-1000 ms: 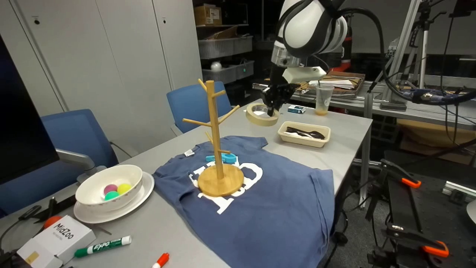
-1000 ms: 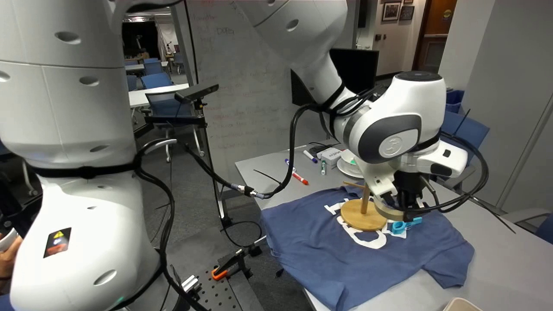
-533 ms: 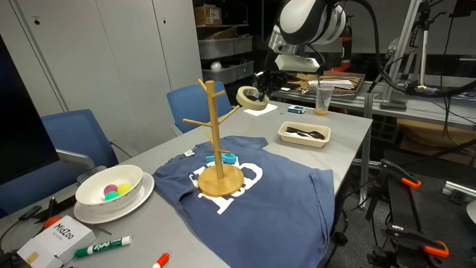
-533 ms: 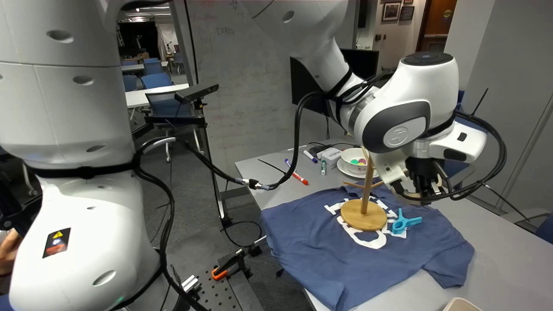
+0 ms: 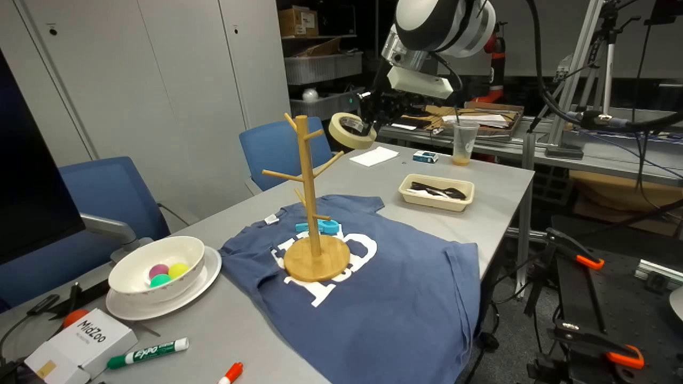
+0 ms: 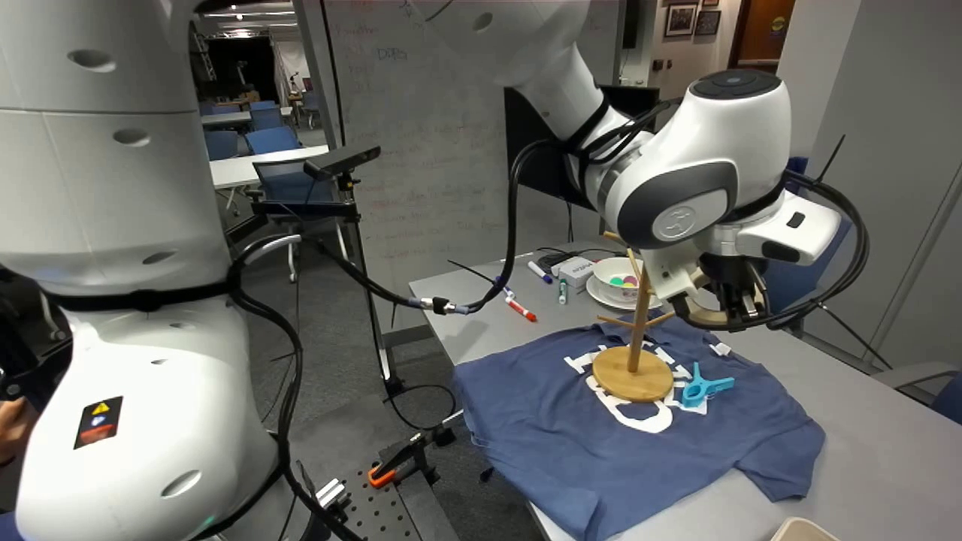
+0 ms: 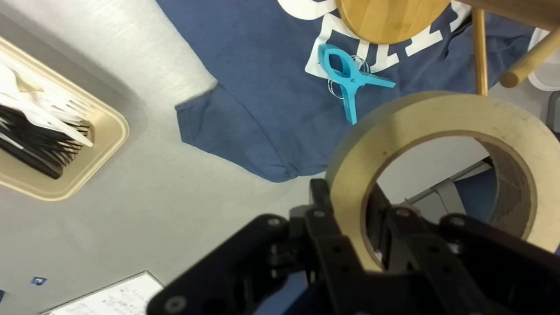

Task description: Hang the tape on the wooden rack

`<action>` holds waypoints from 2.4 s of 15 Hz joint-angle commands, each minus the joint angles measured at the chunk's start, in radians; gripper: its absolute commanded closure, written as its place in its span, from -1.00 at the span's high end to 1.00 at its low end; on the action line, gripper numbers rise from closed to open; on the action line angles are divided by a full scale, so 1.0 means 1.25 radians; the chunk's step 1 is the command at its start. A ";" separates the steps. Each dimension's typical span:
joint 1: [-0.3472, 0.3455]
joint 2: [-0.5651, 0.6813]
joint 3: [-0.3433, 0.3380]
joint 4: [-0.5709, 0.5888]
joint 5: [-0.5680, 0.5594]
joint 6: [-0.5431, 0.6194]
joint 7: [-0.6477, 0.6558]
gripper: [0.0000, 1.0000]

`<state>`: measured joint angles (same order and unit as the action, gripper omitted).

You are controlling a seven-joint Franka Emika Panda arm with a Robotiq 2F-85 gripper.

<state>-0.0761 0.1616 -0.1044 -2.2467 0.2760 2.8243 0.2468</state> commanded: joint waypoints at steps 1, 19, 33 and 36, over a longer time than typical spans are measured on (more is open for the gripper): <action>-0.018 -0.032 0.027 -0.004 0.058 -0.015 -0.041 -0.89; -0.019 0.057 0.075 0.025 0.183 -0.116 -0.134 -0.89; -0.018 0.083 0.082 0.031 0.148 -0.099 -0.125 0.87; -0.010 0.065 0.062 0.014 0.108 -0.099 -0.104 1.00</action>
<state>-0.0824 0.2687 -0.0154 -2.2124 0.4541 2.7065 0.1139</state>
